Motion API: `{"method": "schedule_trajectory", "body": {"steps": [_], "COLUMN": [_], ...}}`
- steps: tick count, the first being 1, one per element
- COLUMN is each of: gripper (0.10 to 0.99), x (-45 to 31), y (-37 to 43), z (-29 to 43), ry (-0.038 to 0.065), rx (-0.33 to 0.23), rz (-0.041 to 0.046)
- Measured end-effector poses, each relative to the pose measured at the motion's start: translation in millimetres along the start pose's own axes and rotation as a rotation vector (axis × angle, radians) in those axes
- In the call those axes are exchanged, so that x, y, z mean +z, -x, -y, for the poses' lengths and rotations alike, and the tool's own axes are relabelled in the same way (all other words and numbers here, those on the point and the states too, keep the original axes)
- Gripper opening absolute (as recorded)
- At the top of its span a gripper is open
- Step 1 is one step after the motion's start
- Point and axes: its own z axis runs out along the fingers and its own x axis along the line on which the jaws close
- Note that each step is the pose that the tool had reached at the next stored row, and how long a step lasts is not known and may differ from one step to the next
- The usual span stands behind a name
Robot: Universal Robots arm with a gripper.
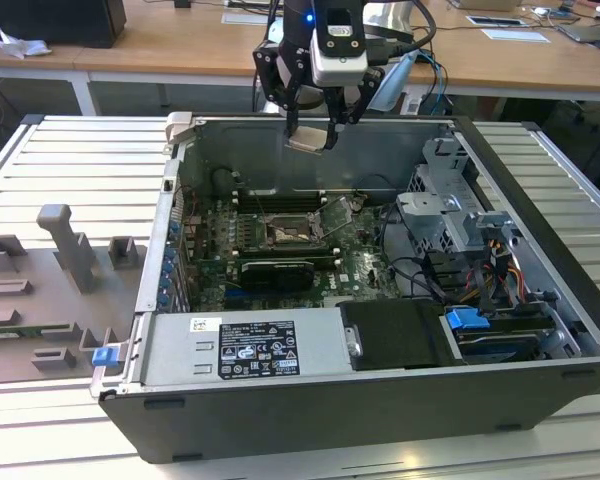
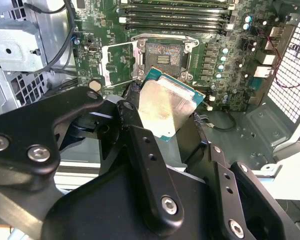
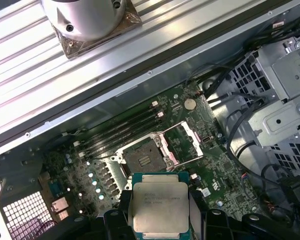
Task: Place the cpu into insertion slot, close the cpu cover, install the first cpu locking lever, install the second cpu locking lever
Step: 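Place the cpu into insertion slot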
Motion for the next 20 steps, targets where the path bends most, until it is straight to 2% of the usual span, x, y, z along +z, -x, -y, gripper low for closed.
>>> {"method": "schedule_trajectory", "body": {"steps": [9, 20], "gripper": [0.537, 0.537], "x": [0.4, 6.8], "y": [0.0, 0.1], "z": [0.0, 0.6], "ry": [0.0, 0.0], "rx": [0.015, 0.029], "rz": [0.0013, 0.0027]}}
